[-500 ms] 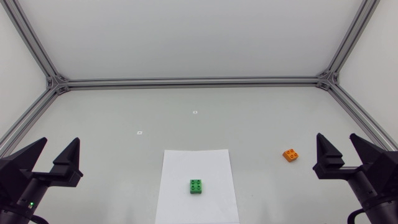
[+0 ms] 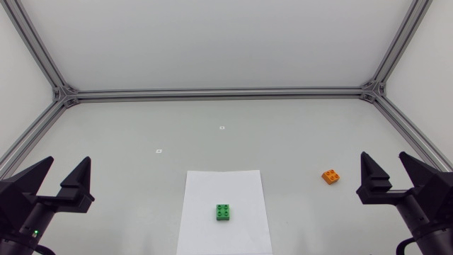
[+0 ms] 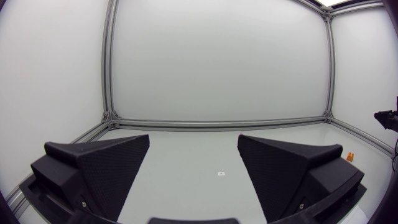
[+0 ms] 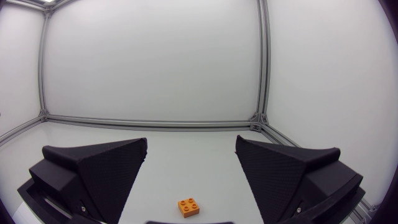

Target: Pick up the orange 2x2 brick with the right arm and stack it on top of the green 2x2 brick in the center

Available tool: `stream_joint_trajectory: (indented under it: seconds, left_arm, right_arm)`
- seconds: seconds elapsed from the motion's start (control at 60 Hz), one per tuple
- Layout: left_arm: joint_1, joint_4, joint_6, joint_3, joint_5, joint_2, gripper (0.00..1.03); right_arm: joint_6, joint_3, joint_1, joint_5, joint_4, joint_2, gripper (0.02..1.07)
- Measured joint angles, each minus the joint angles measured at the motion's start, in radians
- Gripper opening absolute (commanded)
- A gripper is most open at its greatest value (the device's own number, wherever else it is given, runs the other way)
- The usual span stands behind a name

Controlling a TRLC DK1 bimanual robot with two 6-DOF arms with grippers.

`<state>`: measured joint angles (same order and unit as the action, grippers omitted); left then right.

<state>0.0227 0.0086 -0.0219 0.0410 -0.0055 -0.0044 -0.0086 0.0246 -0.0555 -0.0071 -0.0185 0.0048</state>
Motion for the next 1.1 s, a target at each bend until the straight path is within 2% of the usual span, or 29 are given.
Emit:
stream_joint_trajectory:
  seconds: [0.267, 0.4, 0.617, 0.917, 1.1]
  left_arm:
    - [0.000, 0.000, 0.000, 0.000, 0.000, 0.000, 0.99]
    - [0.000, 0.000, 0.000, 0.000, 0.000, 0.000, 0.99]
    - [0.000, 0.000, 0.000, 0.000, 0.000, 0.000, 0.99]
    - [0.000, 0.000, 0.000, 0.000, 0.000, 0.000, 0.99]
    - [0.000, 0.000, 0.000, 0.000, 0.000, 0.000, 0.99]
  right_arm:
    - [0.000, 0.094, 0.000, 0.001, -0.005, 0.059, 1.03]
    - [0.000, 0.226, -0.001, 0.004, -0.040, 0.267, 1.03]
    - [0.000, 0.488, -0.016, 0.008, -0.188, 0.692, 1.03]
    - [-0.011, 0.625, -0.050, 0.004, -0.256, 0.932, 1.03]
    - [-0.027, 0.731, -0.067, 0.004, -0.370, 1.053, 1.03]
